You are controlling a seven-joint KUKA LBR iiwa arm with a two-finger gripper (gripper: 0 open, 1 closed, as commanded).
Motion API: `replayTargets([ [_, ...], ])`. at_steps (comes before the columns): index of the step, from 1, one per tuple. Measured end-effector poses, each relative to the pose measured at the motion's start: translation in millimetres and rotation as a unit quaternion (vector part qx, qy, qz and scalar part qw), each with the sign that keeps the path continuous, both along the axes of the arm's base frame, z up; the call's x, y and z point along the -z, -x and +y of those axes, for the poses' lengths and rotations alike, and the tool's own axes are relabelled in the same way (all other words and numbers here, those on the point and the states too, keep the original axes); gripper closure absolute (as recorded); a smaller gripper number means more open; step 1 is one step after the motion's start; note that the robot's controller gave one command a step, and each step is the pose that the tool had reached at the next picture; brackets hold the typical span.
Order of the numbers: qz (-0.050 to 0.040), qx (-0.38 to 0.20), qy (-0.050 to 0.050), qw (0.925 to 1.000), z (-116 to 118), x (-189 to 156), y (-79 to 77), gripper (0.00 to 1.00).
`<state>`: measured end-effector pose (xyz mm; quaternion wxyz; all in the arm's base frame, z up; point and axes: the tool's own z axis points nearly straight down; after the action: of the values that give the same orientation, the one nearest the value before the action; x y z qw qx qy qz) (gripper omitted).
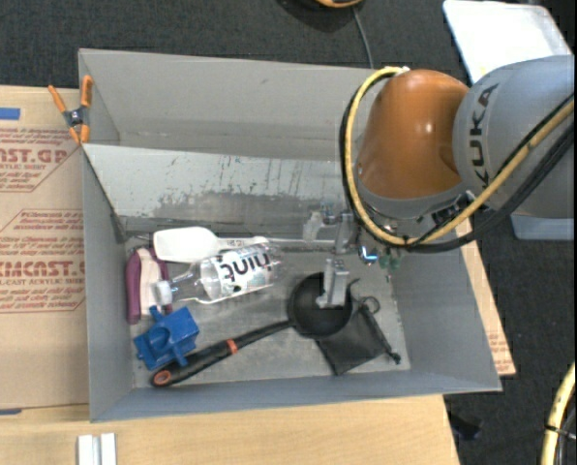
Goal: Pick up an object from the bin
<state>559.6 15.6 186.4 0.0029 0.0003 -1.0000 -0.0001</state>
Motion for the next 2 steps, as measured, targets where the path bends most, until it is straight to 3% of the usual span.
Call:
replayTargets([
  [1,-0.004,0.0,0.0,1.0,0,-5,-1.6,0.0],
  [2,-0.0053,0.038,-0.001,0.9993,-15,82,22.2,0.0],
])
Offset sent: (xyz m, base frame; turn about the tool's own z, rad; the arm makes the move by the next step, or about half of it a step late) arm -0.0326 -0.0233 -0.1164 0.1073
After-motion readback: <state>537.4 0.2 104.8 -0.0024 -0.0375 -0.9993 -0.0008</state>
